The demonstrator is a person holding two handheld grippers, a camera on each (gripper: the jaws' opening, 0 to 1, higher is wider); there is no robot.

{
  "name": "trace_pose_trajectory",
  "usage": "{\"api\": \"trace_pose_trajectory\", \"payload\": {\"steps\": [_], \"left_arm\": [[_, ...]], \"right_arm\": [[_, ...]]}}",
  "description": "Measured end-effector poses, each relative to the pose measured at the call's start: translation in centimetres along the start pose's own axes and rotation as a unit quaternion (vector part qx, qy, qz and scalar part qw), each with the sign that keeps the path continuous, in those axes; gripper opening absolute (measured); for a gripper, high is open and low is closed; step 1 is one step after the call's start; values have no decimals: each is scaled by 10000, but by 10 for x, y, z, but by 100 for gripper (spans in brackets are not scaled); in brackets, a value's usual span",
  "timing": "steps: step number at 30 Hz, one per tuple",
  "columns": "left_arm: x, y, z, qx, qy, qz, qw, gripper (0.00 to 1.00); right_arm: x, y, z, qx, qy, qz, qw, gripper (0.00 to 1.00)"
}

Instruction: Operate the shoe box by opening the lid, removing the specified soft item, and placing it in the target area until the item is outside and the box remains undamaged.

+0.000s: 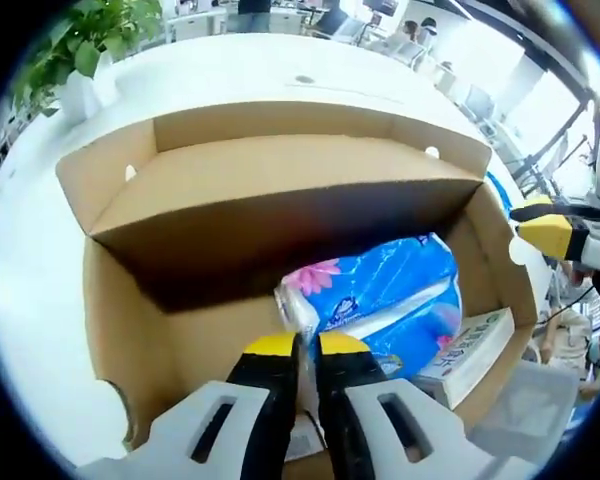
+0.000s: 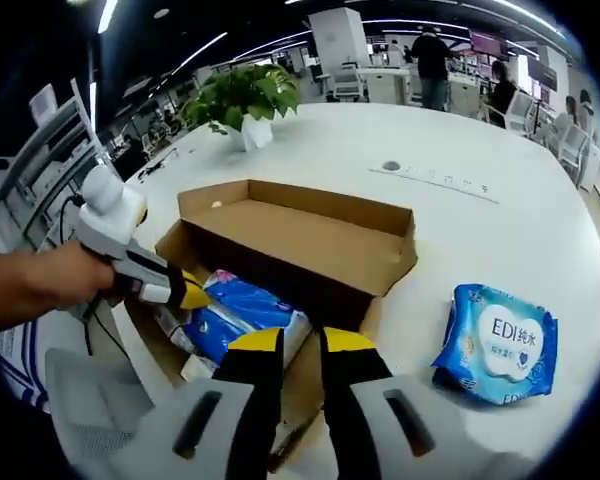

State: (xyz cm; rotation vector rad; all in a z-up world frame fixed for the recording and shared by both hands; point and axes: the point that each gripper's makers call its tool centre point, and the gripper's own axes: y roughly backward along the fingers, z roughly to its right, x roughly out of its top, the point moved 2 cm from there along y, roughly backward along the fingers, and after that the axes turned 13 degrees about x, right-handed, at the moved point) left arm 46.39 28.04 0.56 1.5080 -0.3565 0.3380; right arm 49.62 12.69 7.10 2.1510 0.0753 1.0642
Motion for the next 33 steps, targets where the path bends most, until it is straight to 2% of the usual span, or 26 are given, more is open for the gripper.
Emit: {"api": "trace_pose_trajectory", "payload": {"steps": [5, 9, 18, 33], "left_arm": [[0, -2, -3, -37, 35, -9, 10000, 3], [0, -3, -4, -48, 39, -5, 10000, 3], [-2, -3, -3, -66, 51, 8, 10000, 3], [-2, -3, -3, -94, 65, 21, 9999, 3]], "right_arm": [[-12, -19, -11, 106, -103, -293, 9995, 14], [-22, -33, -13, 73, -440, -655, 9969, 12], [-23, -48, -3, -110, -569, -837, 9948, 16], [-34, -61, 6, -203, -693, -1128, 9910, 11]]}}
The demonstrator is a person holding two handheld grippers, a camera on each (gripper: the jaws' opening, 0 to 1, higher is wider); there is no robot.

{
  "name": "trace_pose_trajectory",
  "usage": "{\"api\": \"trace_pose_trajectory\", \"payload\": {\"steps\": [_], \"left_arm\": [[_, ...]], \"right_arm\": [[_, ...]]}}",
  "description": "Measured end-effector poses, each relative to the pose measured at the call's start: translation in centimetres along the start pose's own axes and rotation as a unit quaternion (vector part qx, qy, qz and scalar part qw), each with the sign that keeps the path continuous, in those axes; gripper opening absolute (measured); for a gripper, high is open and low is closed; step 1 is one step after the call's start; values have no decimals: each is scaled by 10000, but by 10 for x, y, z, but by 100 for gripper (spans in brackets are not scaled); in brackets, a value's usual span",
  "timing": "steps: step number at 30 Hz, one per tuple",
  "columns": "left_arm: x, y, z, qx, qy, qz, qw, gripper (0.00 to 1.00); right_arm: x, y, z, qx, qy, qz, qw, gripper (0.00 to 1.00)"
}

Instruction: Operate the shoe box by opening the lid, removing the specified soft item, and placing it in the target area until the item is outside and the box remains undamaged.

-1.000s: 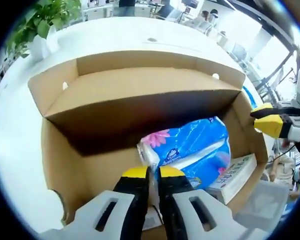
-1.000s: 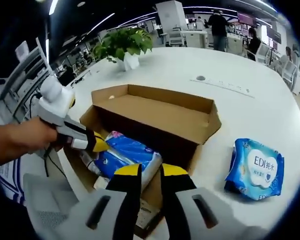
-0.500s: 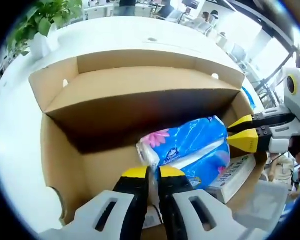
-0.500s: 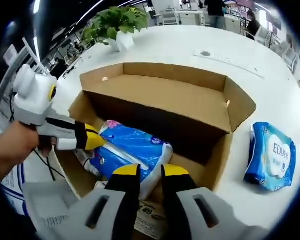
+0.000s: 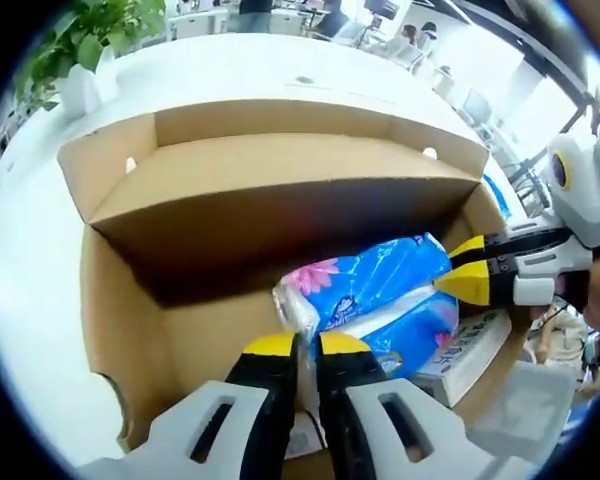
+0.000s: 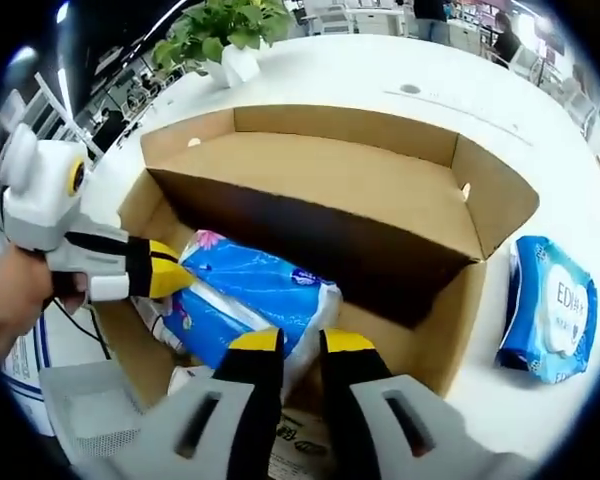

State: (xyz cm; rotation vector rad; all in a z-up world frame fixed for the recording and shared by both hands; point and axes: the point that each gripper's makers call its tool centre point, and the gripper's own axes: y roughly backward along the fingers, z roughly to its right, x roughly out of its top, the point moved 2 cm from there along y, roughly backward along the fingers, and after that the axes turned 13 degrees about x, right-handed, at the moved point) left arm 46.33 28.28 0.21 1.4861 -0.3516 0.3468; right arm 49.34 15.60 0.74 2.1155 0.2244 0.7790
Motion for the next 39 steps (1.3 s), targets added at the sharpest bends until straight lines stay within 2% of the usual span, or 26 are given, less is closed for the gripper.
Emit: {"api": "trace_pose_trajectory", "payload": {"steps": [7, 10, 19, 29, 31, 39], "left_arm": [[0, 0, 1, -9, -7, -1, 10000, 3], [0, 2, 1, -8, -20, 19, 10000, 3], [8, 16, -2, 6, -26, 162, 9999, 2], [26, 49, -4, 3, -34, 460, 9989, 1], [30, 62, -3, -16, -33, 546, 9985, 1], [50, 92, 11, -116, -166, 826, 9964, 0]], "right_arm": [[-3, -1, 1, -31, -7, -63, 10000, 6], [-2, -2, -2, 3, 104, -75, 9999, 0], [5, 8, -12, 126, 191, 34, 9997, 0], [23, 34, -29, 254, 329, 349, 9985, 0], [29, 44, -33, 285, 368, 478, 9978, 0], [41, 80, -40, 276, 502, 752, 9955, 0]]}}
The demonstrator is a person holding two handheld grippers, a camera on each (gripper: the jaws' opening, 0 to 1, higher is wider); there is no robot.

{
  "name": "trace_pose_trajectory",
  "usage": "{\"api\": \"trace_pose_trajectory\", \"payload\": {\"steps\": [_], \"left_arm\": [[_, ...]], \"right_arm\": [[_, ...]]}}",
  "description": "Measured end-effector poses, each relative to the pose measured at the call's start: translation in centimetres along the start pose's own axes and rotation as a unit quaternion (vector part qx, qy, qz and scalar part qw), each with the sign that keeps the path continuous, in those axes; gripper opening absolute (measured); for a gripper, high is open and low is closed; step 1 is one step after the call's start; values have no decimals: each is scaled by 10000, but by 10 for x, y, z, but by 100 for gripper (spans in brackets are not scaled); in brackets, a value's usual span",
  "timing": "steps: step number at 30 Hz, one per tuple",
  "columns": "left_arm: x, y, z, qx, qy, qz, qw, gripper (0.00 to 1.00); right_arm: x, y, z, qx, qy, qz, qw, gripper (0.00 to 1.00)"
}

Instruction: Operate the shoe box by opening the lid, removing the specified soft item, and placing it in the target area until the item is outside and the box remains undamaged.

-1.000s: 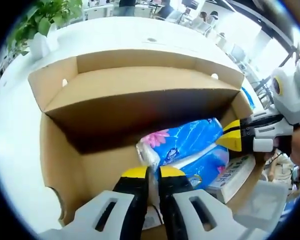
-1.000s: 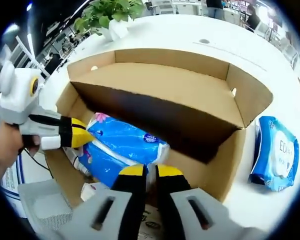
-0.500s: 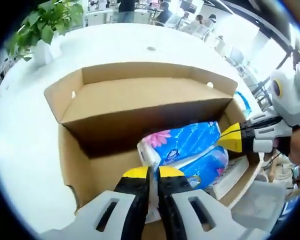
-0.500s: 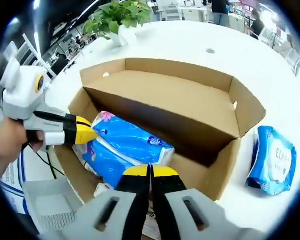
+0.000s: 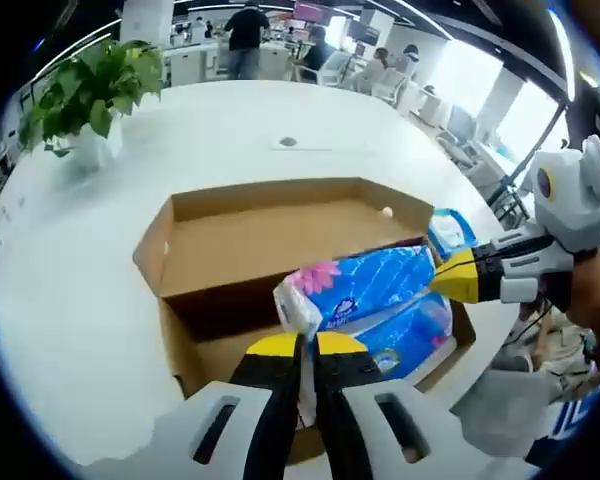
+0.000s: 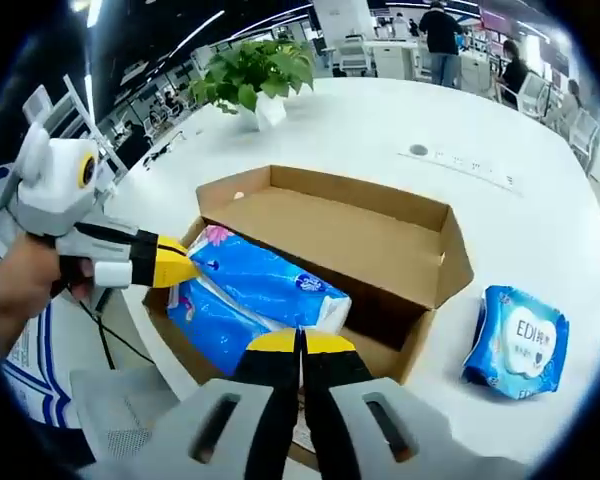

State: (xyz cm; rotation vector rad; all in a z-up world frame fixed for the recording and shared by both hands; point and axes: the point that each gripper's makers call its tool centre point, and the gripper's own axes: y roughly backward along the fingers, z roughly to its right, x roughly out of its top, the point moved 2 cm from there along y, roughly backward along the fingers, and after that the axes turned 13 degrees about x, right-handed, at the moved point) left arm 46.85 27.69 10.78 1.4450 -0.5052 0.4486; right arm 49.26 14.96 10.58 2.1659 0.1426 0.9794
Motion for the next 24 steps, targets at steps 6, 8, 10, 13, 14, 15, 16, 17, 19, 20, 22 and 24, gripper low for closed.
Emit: {"api": "trace_pose_trajectory", "payload": {"steps": [6, 8, 10, 13, 14, 15, 16, 17, 19, 20, 22, 24], "left_arm": [[20, 19, 20, -109, -198, 209, 9995, 0], [24, 23, 28, -148, -252, 254, 9992, 0], [29, 26, 37, -195, -314, 295, 9989, 0], [34, 28, 51, -276, -415, 349, 9981, 0], [35, 28, 54, -299, -429, 349, 9980, 0], [36, 27, 59, -331, -454, 351, 9978, 0], [38, 26, 62, -355, -465, 355, 9977, 0], [39, 26, 68, -390, -501, 363, 9973, 0], [41, 25, 76, -427, -548, 361, 9969, 0], [43, 26, 83, -451, -577, 377, 9966, 0], [47, 26, 93, -500, -601, 400, 9961, 0], [49, 24, 104, -527, -636, 407, 9958, 0]], "right_arm": [[7, 27, 2, -90, 65, 185, 9998, 0], [8, 35, 4, -128, 61, 233, 9996, 0], [7, 44, 8, -173, 43, 283, 9994, 0], [7, 59, 15, -265, -14, 373, 9990, 0], [7, 64, 19, -304, -16, 399, 9987, 0], [6, 67, 21, -328, -27, 411, 9986, 0], [6, 73, 24, -365, -42, 430, 9984, 0], [6, 77, 26, -392, -40, 444, 9982, 0], [4, 85, 31, -449, -42, 462, 9979, 0], [3, 89, 33, -464, -30, 467, 9978, 0], [2, 95, 39, -511, -37, 479, 9975, 0], [-1, 103, 46, -558, -45, 511, 9971, 0]]}}
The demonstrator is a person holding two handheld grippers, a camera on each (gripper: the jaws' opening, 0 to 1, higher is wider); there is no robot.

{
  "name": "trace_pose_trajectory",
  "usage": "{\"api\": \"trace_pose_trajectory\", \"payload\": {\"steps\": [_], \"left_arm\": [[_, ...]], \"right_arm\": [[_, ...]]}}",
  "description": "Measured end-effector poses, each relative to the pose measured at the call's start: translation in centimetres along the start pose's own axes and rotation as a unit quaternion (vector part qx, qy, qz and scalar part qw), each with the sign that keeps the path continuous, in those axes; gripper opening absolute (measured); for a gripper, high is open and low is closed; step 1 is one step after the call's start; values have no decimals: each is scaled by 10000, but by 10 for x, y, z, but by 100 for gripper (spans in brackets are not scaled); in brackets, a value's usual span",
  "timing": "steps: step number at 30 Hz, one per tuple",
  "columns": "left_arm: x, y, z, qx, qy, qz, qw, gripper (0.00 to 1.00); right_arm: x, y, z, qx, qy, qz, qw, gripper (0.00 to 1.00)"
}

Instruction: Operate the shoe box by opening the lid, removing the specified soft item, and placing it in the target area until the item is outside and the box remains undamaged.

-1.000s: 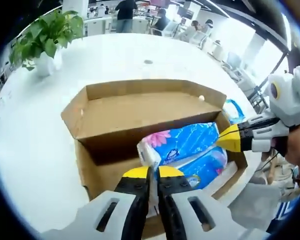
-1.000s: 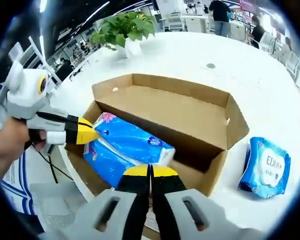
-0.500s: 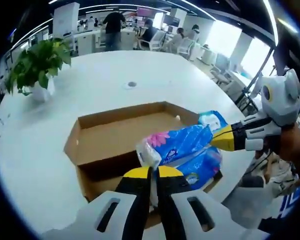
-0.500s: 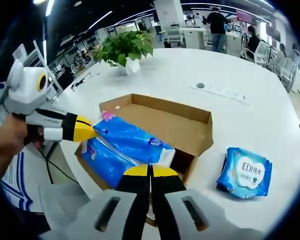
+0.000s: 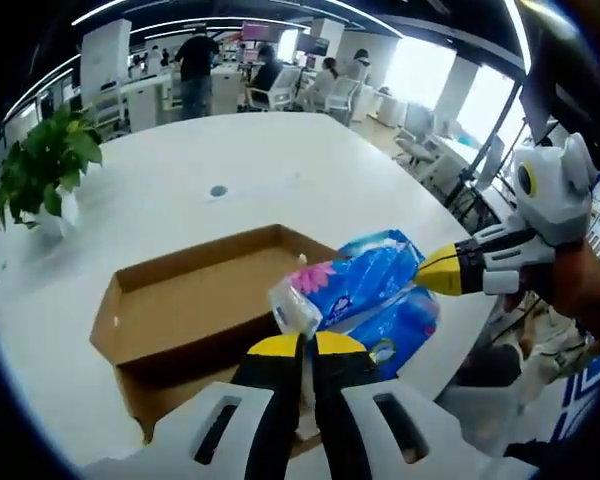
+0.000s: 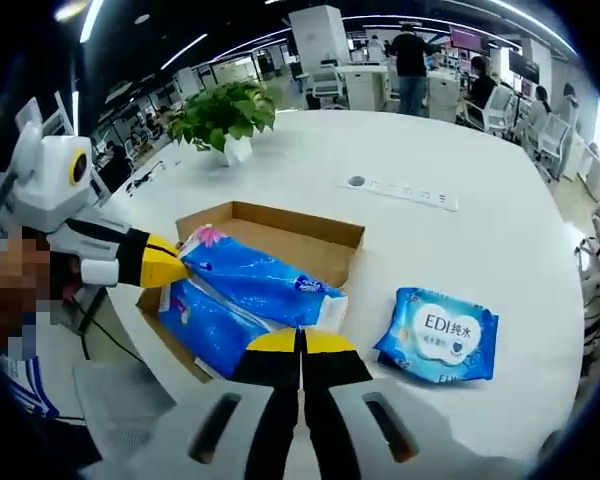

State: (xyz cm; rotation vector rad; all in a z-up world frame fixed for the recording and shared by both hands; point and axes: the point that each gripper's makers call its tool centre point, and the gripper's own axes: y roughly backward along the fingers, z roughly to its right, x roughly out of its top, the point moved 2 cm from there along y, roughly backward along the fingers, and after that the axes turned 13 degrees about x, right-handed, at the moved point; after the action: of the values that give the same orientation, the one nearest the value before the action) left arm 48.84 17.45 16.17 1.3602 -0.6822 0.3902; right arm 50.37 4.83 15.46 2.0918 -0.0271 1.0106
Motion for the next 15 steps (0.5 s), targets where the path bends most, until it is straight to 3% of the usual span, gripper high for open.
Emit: {"api": "trace_pose_trajectory", "payload": {"steps": [14, 15], "left_arm": [[17, -25, 63, -257, -217, -16, 9994, 0], [19, -30, 74, -311, -261, -14, 9992, 0]], "right_arm": [[-17, 48, 59, -320, -136, 105, 9993, 0], [-18, 51, 63, -346, -149, 112, 9992, 0]]}}
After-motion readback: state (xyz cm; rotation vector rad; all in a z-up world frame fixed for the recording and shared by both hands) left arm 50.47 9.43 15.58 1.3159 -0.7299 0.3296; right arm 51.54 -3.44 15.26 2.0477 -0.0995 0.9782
